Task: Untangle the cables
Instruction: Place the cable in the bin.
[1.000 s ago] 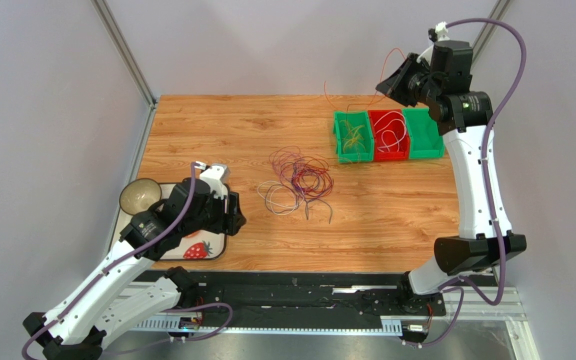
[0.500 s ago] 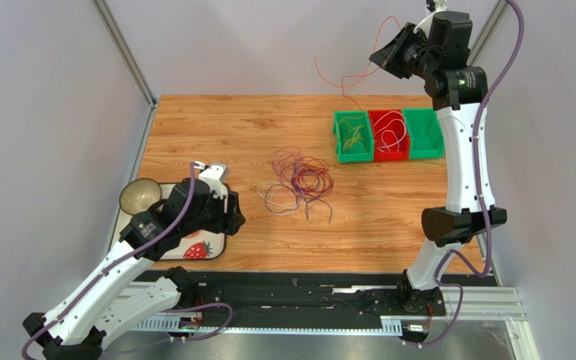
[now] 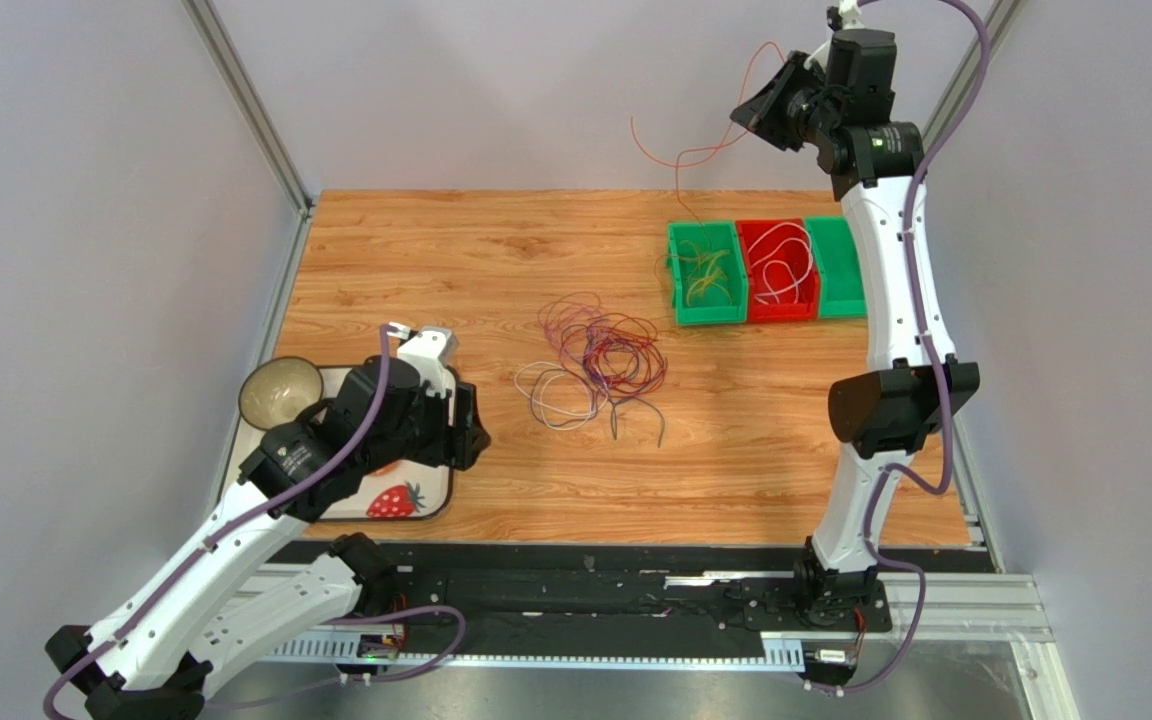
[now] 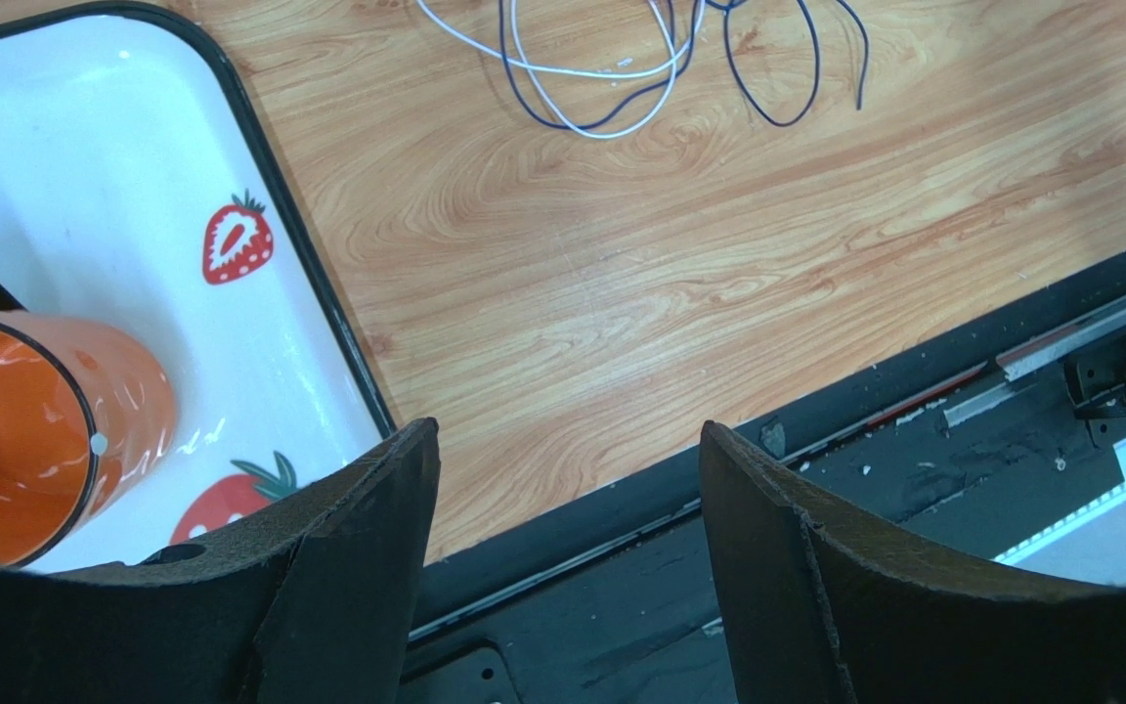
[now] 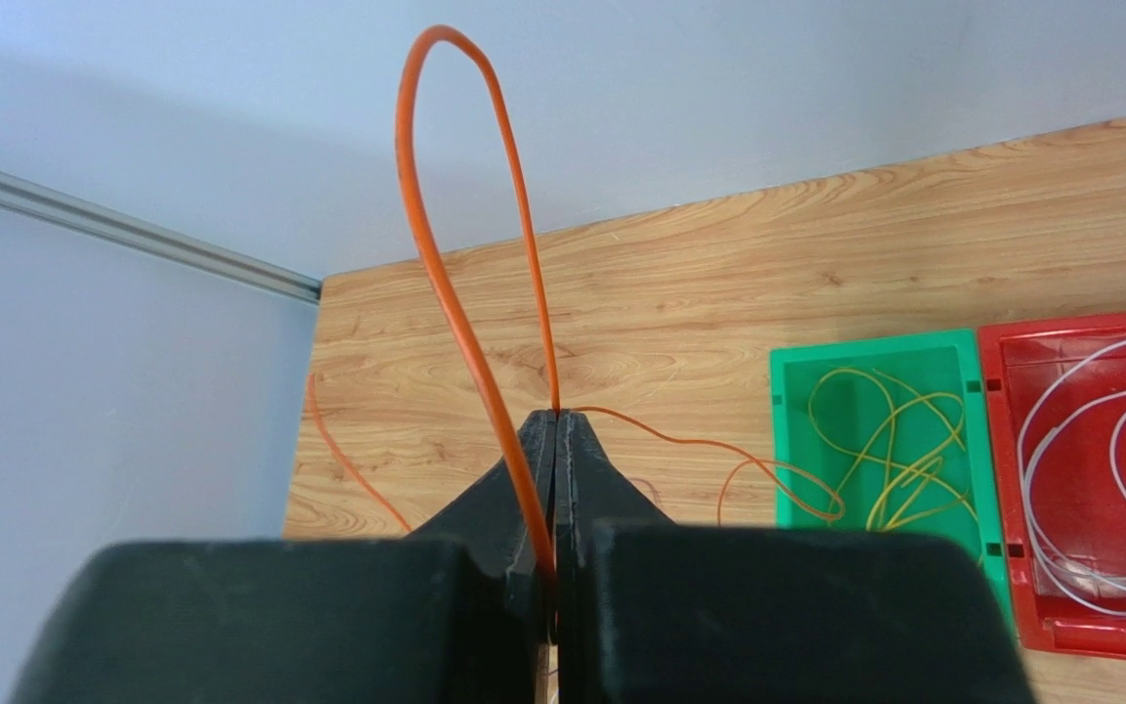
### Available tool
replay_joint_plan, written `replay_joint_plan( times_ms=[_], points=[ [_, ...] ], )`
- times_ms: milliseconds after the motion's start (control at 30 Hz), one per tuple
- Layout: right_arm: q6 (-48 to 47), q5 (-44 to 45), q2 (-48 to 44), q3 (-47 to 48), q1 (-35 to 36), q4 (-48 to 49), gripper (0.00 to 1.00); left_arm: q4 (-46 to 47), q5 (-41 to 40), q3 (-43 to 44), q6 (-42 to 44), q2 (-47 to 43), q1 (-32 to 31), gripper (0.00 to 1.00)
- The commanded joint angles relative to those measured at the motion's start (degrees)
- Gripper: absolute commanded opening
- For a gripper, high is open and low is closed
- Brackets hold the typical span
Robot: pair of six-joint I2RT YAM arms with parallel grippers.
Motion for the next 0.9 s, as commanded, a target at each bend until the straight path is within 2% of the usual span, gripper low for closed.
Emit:
replay_joint_plan(
  times_ms=[0, 167, 433, 600, 867],
  points=[
    [0.72, 0.01, -0.91, 0.59, -1.67, 5.02, 0.0, 0.67, -0.91, -0.02, -0.26, 0.12, 0.17, 0.73],
    [1.16, -0.26, -0.65, 0.58, -3.78, 5.55, 0.0, 0.49, -1.26, 0.07, -0.35, 0.56, 0.09, 0.73],
    [4.94, -7.37, 1.55, -0.46, -8.53, 9.24, 0.0, 0.49, -1.61, 0.07, -0.53, 0.91, 0.17, 0.73],
    [6.0, -10.54, -0.82, -11.95, -8.27, 14.77, 0.0, 0.4, -1.7, 0.07, -0.61, 1.09, 0.09, 0.73],
    [4.95, -11.68, -3.63, -19.1, -6.33, 16.89, 0.0, 0.4, -1.96, 0.07, -0.61, 1.62, 0.17, 0.73]
  ],
)
